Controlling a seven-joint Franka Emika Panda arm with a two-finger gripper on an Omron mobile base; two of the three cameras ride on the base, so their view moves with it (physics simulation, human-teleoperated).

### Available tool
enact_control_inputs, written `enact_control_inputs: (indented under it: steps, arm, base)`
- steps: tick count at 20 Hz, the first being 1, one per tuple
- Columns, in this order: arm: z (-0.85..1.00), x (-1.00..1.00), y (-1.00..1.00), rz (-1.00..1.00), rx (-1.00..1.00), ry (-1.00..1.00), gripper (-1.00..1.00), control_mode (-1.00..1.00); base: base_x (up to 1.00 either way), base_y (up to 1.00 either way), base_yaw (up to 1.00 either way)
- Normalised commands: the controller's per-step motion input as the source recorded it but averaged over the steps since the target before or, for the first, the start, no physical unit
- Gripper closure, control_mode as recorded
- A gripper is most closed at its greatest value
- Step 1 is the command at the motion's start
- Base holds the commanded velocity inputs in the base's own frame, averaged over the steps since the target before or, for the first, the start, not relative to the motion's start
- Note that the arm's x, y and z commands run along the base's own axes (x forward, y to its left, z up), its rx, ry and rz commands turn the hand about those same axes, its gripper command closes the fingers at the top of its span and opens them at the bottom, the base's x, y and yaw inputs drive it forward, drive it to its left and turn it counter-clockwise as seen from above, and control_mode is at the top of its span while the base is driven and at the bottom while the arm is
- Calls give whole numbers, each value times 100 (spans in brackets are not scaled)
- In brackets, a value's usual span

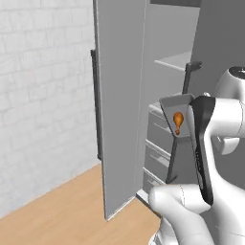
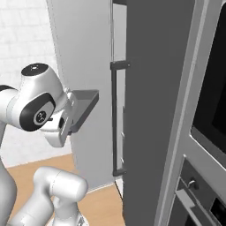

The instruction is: Take the meat container that has the chicken drumstick and place it on the second highest rack of the freezer. Then take the vegetable container that has the cucumber and corn and place it on the highest rack of the freezer.

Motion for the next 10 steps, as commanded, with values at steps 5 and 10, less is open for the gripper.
enact_control_inputs:
  steps: [5,10]
  arm:
    - [0,0,0,0,0,0,100,100]
    - [0,0,0,0,0,0,100,100]
  base:
    - [58,53,-52]
    - [56,44,-49]
